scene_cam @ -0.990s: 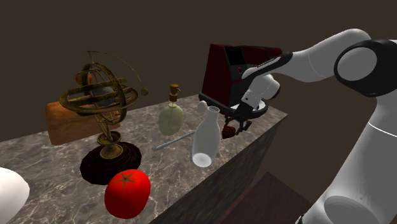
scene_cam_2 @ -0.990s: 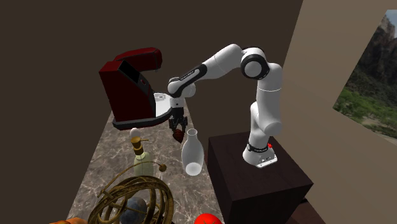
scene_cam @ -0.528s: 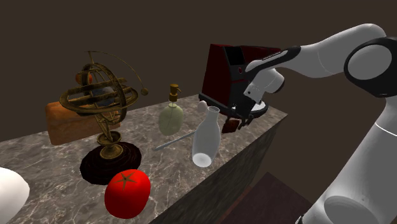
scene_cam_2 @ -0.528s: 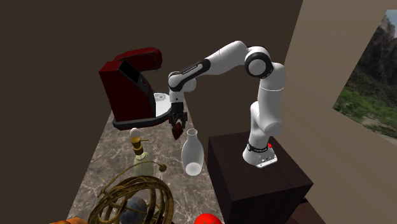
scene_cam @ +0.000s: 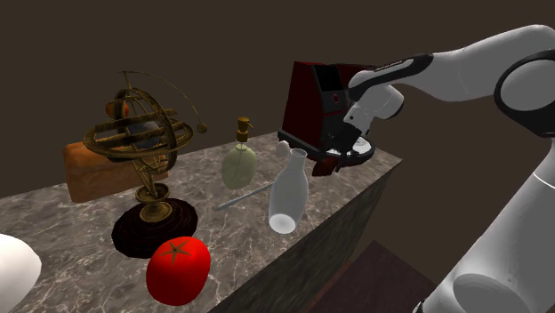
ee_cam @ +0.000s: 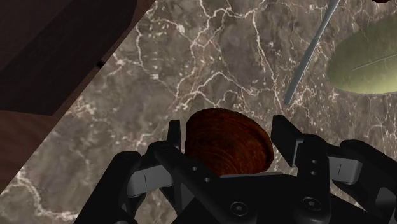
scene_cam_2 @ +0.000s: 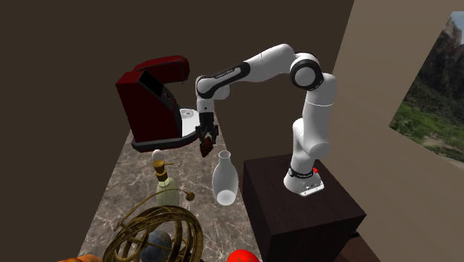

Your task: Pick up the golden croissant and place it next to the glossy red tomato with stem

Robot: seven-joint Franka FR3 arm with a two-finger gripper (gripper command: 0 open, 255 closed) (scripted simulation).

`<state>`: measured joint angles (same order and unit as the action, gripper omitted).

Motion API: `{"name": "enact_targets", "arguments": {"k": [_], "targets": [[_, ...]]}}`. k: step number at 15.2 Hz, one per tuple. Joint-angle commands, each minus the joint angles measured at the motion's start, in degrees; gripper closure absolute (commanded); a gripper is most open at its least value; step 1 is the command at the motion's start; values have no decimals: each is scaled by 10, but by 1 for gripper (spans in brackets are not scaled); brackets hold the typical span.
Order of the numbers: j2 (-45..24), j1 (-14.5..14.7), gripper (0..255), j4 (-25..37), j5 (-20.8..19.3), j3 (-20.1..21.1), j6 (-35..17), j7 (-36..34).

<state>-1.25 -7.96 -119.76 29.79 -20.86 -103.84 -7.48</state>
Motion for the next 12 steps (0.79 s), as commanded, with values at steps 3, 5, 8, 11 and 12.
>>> {"name": "enact_targets", "arguments": {"k": [3, 5, 8, 11, 12], "targets": [[15, 0, 255, 14, -8, 0, 23, -17], [20, 0, 255, 23, -11, 0, 35, -24], [27, 0, 255, 38, -16, 0, 53, -35], [33, -1, 255, 53, -19, -1, 72, -46], [35, -1, 255, 59, -20, -1, 78, -49]]}}
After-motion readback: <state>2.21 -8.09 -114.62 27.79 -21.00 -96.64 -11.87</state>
